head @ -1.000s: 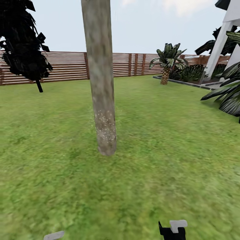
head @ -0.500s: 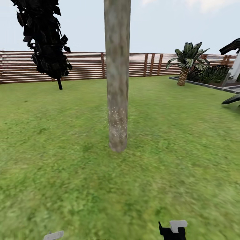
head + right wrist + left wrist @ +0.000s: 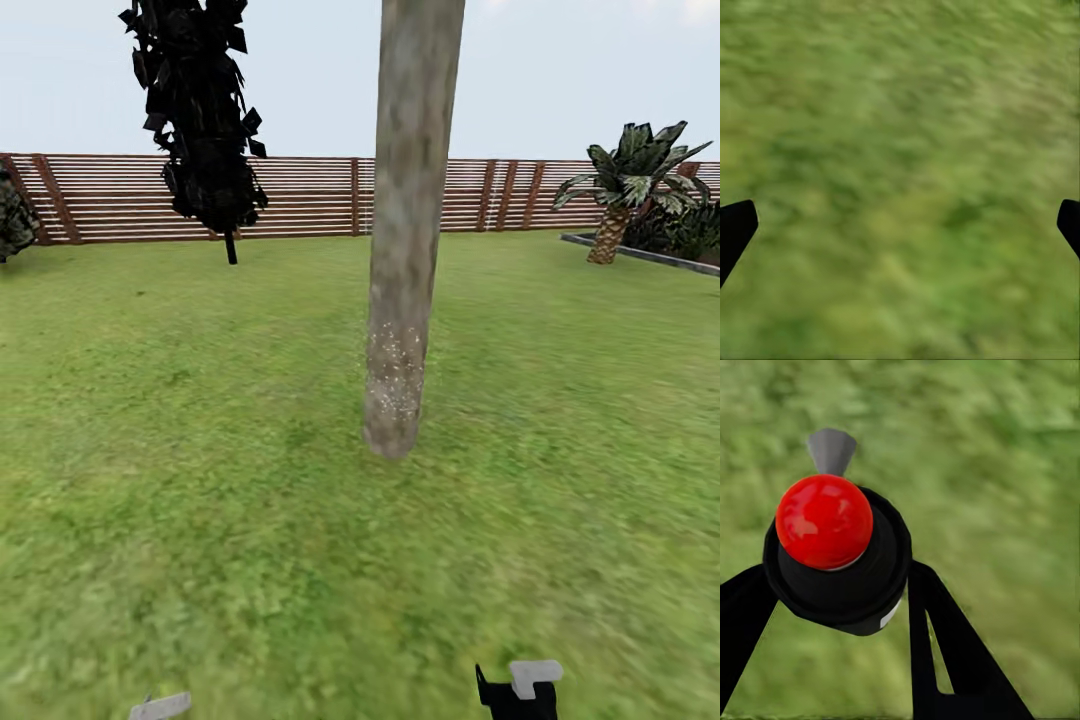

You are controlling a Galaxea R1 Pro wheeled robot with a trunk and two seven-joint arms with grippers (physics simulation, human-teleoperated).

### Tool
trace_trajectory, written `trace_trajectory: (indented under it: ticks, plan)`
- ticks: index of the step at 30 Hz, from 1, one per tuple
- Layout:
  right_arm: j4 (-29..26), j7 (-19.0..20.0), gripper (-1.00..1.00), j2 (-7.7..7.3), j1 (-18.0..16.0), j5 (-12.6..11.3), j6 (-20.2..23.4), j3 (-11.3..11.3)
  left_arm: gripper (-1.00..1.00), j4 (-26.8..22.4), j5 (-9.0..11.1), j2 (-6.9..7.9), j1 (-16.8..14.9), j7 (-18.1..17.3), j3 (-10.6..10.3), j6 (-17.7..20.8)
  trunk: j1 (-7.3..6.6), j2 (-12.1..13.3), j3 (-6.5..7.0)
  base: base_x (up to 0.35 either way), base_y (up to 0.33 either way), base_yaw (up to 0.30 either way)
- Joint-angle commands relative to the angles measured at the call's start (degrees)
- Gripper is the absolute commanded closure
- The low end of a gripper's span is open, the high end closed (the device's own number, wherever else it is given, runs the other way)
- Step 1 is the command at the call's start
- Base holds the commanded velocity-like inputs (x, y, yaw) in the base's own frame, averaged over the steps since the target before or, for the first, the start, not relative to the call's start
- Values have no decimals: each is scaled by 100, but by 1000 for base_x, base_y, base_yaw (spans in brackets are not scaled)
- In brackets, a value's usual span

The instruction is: In the garden, pick up the pesticide atomizer on the floor and spray pesticide onto both trees until each tree trunk is fully covered.

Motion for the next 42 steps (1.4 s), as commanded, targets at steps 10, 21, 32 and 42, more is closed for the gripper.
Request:
trace_trajectory:
  ticks: [10,21,32,42]
  plan:
    - [0,0,-100,0,0,0,0,1,100,2,-6,17,0,1,-1,-9,0,0,0,0,0,280]
    - [0,0,-100,0,0,0,-3,1,100,2,-12,12,0,1,-3,-9,0,0,0,0,0,281]
    - [0,0,-100,0,0,0,-6,1,100,2,-15,0,0,1,-6,-10,0,0,0,-129,112,281]
    - [0,0,-100,0,0,0,-6,1,100,2,-16,7,0,1,-5,-9,0,0,0,-19,16,281]
